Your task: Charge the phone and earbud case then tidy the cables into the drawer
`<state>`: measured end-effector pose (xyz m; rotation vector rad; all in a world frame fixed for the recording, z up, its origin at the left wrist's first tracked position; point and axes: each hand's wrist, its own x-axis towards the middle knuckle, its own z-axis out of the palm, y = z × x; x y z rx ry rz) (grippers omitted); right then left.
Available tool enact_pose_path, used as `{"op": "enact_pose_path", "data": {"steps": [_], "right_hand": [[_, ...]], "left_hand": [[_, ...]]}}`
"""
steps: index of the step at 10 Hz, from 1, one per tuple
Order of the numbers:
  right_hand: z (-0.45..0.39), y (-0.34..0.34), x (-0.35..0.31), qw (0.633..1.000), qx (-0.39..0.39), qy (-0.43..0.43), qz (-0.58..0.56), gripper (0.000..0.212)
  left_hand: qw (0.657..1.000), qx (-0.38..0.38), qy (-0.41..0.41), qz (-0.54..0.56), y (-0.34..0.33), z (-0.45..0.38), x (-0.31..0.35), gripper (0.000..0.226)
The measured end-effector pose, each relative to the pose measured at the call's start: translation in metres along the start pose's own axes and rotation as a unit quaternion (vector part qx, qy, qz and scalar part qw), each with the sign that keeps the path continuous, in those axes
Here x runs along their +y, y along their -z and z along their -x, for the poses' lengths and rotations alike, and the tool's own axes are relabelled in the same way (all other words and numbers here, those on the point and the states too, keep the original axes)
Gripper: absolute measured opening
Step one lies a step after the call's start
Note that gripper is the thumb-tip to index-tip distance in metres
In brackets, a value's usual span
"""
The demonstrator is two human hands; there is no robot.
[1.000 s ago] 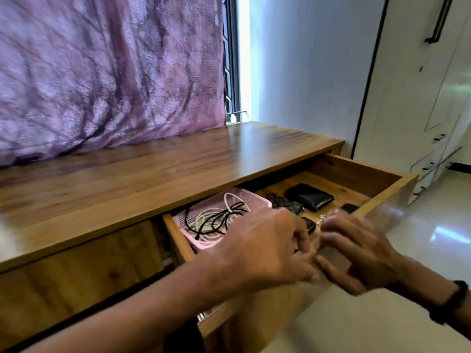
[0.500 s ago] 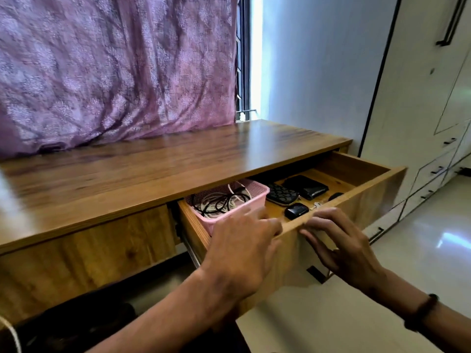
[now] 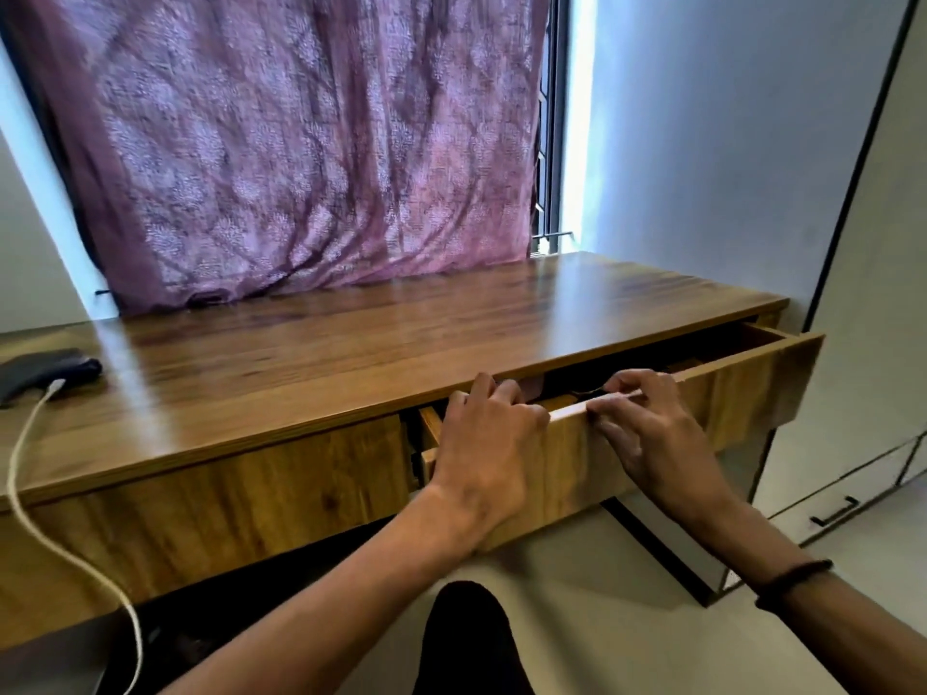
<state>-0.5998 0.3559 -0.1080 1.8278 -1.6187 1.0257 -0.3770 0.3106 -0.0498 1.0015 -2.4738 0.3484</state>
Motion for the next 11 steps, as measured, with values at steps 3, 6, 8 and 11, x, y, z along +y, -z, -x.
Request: {"op": "enact_pose_path", "data": {"steps": [3,6,8,11], "right_hand": [[-0.063,-0.053,0.008,0.997,-0.065,-0.022,0.025,0.05],[-0.082,-0.06,0.007,0.995,-0.097,0.021,-0.007,0.047],[-0.103,-0.042,-0.01,0.985,-0.169,-0.017,0.021,0.042],[-0.132,-0.052,-0.079,0.953,-0.281,0.018,-0.108,0.035]], "left_hand": [[0.995,0.052,0.074,-0.051,-0.029,-0.041,-0.058,0.064],[0.998,0.059,0.017,-0.029,-0.048,-0.05,-0.078,0.053],[0.999,0.041,0.026,-0.009,-0.045,-0.048,-0.077,0.051],[0.984,-0.072,0.011,0.165,-0.01,-0.042,-0.121,0.058]]}}
